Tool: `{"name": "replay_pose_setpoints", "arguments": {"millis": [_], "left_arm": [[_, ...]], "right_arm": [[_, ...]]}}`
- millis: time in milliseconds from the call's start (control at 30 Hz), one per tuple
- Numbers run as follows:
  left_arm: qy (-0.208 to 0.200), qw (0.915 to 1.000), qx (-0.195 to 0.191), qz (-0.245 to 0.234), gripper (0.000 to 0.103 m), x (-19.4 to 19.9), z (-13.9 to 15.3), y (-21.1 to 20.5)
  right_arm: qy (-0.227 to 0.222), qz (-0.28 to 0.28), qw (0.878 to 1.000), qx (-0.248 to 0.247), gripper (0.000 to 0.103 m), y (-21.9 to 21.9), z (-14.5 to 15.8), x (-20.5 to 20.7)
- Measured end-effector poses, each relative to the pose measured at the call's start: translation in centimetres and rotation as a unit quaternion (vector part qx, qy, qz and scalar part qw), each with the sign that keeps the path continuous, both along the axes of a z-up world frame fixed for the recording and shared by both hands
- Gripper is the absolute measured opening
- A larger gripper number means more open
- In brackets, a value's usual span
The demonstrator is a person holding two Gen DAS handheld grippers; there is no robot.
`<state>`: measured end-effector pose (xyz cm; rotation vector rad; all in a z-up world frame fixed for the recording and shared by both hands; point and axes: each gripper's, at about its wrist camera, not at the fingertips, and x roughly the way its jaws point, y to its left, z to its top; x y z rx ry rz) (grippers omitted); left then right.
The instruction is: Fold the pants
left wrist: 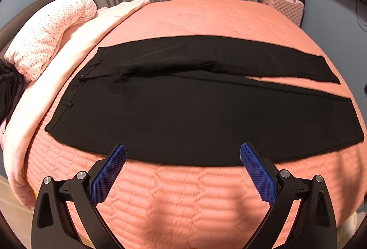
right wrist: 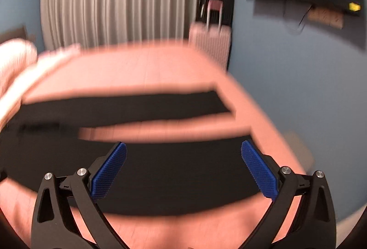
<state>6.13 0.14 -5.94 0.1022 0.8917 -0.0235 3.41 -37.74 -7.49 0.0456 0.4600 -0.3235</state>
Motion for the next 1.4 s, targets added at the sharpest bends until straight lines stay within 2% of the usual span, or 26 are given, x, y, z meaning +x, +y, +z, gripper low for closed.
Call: {"name": "replay_pose_setpoints", "arguments": {"millis": [33, 67, 167, 267, 367, 500, 567, 633, 767, 867, 967, 1000, 1067, 1100, 1133, 1200, 1300, 1400], "left_arm": [[-0.004, 1.0, -0.002, 0.003, 0.098, 0.4, 0.0, 0.0], [-0.006, 0.9999, -0.007, 0.005, 0.098, 0.7, 0.0, 0.1], [-0.011, 0.9997, -0.02, 0.004, 0.098, 2.0, -0.1, -0.2], [-0.007, 0.9997, -0.022, -0.004, 0.098, 3.2, -0.8, -0.9], [-0.001, 0.9997, -0.017, -0.018, 0.098, 4.2, -1.7, -2.2], [0.011, 0.9994, -0.009, -0.03, 0.098, 5.4, -3.2, -4.0], [0.02, 0.9991, -0.007, -0.037, 0.098, 6.3, -4.2, -4.9], [0.03, 0.9988, 0.002, -0.04, 0.098, 6.9, -5.2, -5.8], [0.049, 0.9973, 0.012, -0.054, 0.098, 7.3, -7.0, -7.3], [0.058, 0.9962, 0.005, -0.065, 0.098, 7.4, -7.6, -7.8], [0.038, 0.9967, -0.021, -0.068, 0.098, 7.3, -7.3, -7.5], [0.034, 0.9968, -0.027, -0.066, 0.098, 7.4, -7.2, -7.3], [0.04, 0.9966, -0.038, -0.061, 0.098, 8.0, -7.1, -6.8], [0.043, 0.9967, -0.041, -0.057, 0.098, 8.3, -7.0, -6.4], [0.039, 0.9976, -0.039, -0.041, 0.097, 8.9, -6.6, -5.7], [0.026, 0.9984, -0.045, -0.023, 0.097, 10.4, -5.3, -3.6], [-0.004, 0.9984, -0.057, 0.006, 0.098, 14.8, -2.9, 1.9], [-0.018, 0.9982, -0.035, 0.045, 0.098, 21.0, -1.8, 8.6]], "right_arm": [[0.038, 0.014, 0.999, 0.0, 0.098, -1.5, -0.4, 2.5], [0.058, 0.018, 0.998, 0.003, 0.098, -2.6, -0.6, 4.1], [0.075, 0.031, 0.997, 0.019, 0.098, -6.8, -0.7, 8.9], [0.123, 0.054, 0.991, 0.022, 0.098, -10.9, -1.7, 14.7], [0.152, 0.088, 0.984, 0.041, 0.098, -14.3, -3.1, 19.9], [0.191, 0.096, 0.973, 0.085, 0.098, -18.5, -5.5, 26.1], [0.196, 0.09, 0.972, 0.091, 0.098, -20.2, -6.5, 28.9], [0.209, 0.094, 0.968, 0.099, 0.098, -21.1, -7.7, 31.1], [0.261, 0.116, 0.954, 0.093, 0.098, -22.3, -10.9, 34.7], [0.247, 0.139, 0.954, 0.101, 0.098, -22.6, -11.4, 34.9], [0.24, 0.146, 0.955, 0.099, 0.098, -22.5, -11.6, 34.8], [0.237, 0.148, 0.956, 0.091, 0.094, -22.3, -11.5, 34.6], [0.229, 0.149, 0.959, 0.081, 0.076, -21.9, -10.9, 34.1], [0.222, 0.152, 0.959, 0.088, 0.045, -22.2, -10.6, 33.9], [0.22, 0.157, 0.957, 0.102, 0.027, -22.2, -10.2, 33.8], [0.224, 0.158, 0.958, 0.082, 0.019, -21.5, -9.8, 33.6], [0.234, 0.146, 0.959, 0.058, 0.018, -20.5, -9.8, 33.8], [0.234, 0.131, 0.961, 0.066, 0.018, -20.6, -9.9, 33.8]]}}
